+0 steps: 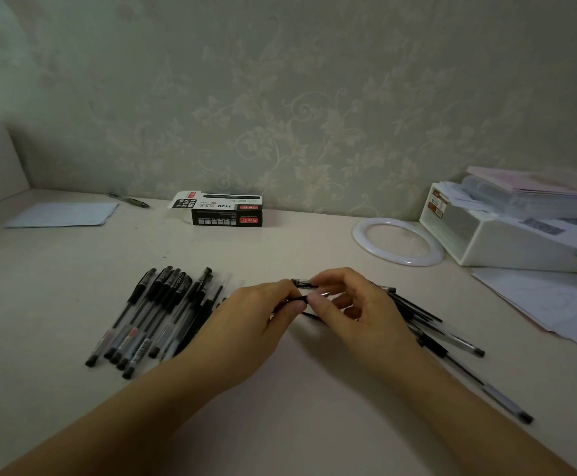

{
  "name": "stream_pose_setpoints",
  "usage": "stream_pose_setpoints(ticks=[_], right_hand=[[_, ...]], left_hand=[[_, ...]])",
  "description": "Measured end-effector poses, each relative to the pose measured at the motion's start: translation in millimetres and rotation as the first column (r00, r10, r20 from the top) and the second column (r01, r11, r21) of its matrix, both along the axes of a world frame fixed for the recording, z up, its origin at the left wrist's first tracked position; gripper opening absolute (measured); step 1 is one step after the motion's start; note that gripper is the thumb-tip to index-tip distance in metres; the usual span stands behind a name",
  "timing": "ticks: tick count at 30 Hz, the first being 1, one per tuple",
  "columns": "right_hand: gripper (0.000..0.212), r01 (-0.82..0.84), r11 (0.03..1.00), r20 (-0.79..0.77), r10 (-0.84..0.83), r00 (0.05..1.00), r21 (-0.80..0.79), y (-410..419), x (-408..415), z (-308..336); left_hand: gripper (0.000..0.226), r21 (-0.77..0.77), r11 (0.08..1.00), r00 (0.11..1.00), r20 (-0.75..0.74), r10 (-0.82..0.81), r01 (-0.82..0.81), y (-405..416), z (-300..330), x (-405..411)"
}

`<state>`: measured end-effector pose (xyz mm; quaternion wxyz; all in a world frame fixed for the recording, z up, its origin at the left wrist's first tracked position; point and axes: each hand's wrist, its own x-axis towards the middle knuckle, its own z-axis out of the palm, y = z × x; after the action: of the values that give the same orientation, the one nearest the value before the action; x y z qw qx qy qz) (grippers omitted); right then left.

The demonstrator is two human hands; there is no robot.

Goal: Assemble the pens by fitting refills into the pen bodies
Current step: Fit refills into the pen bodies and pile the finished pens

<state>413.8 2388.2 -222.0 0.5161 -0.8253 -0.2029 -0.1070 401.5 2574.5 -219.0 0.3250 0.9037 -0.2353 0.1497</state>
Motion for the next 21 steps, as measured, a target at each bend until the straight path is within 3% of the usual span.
stream_pose_setpoints(ticks=[13, 18, 21], right_hand=[[0.016, -0.025, 0.997, -0.055, 0.029, 0.998, 0.077, -2.1, -0.6, 5.2], [0.013, 0.105, 0.978, -0.079, -0.092, 0.993, 0.182, -4.8, 1.1, 9.5], [0.008, 0.144, 0.989, -0.001, -0.144, 0.99, 0.013, -6.1, -0.2, 9.4]], left_hand=[[0.019, 0.023, 1.0, 1.0, -0.004, -0.001, 0.002, -0.8, 1.5, -1.8], [0.024, 0.022, 1.0, 1.0, 0.004, 0.005, -0.005, 1.4, 2.1, -1.8], [0.029, 0.022, 1.0, 1.0, 0.007, 0.02, -0.02, 1.9, 2.4, -0.8]])
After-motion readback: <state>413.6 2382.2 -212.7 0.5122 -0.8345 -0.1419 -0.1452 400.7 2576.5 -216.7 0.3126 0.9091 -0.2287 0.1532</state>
